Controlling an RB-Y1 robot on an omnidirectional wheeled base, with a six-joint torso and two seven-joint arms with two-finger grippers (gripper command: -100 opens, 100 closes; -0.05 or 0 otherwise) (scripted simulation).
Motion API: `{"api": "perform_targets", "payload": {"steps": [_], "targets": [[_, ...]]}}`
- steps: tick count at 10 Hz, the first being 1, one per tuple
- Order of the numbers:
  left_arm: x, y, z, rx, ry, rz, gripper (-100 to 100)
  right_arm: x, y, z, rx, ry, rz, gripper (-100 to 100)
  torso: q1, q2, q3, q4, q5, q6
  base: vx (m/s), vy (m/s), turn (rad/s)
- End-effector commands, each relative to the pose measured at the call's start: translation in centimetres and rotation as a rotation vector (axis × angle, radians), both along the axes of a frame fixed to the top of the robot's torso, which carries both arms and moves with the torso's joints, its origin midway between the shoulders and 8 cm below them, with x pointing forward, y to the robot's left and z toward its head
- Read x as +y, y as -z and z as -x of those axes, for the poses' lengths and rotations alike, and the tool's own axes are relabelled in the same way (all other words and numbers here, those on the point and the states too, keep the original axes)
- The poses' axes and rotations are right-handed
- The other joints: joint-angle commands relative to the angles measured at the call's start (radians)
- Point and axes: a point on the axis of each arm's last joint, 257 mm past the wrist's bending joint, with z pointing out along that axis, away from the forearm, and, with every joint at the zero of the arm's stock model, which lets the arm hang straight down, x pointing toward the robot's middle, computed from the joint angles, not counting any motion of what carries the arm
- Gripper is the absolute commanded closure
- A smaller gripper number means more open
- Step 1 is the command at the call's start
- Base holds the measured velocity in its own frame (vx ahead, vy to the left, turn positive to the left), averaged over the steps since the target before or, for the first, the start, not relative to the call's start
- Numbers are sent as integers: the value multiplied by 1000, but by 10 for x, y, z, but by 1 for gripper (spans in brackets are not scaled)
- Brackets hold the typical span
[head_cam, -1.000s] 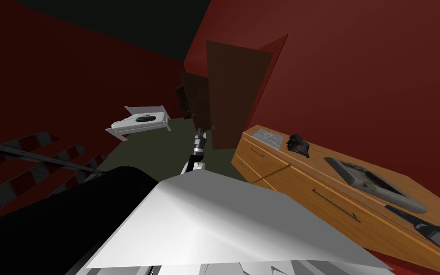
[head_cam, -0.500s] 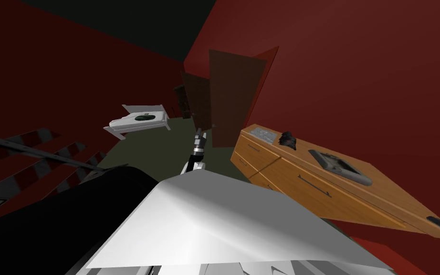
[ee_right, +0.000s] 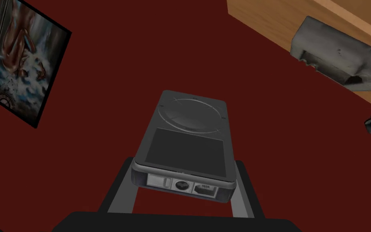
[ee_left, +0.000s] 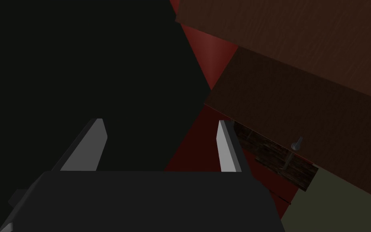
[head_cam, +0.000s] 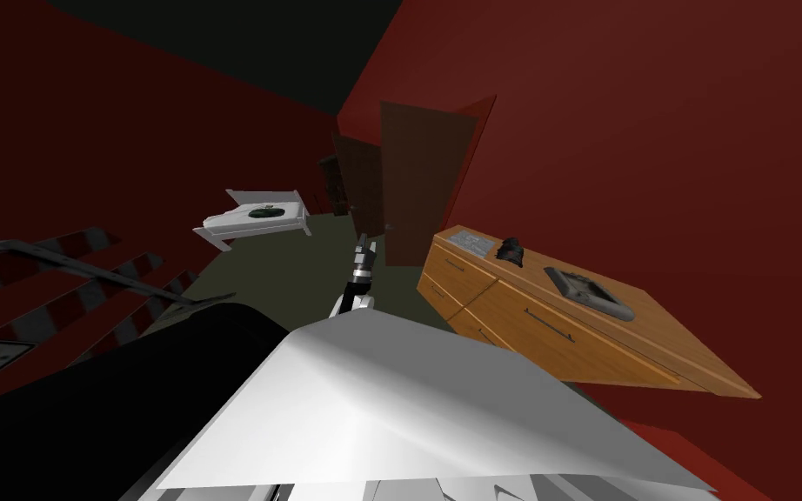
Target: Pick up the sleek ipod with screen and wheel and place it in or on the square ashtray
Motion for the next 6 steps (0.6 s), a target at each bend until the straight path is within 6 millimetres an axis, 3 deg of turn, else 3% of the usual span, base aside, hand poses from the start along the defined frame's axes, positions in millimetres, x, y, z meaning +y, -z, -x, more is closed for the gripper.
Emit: {"api": "perform_targets", "payload": {"steps": [1,4,6], "targets": [[0,0,0,0,0,0,0,-6,-4,1,-15,8,18,100,0,0,0,0,0,0,-20,-115,24],[0,0,0,0,0,0,0,-29,-11,12,-42,58,74,100,2,-4,-3,-1,0,-2,-13,-125,65],[0,0,0,0,0,0,0,-33,-14,7,-72,65,83,100,3,-6,-3,-1,-1,-3,-22,-87,58]]}}
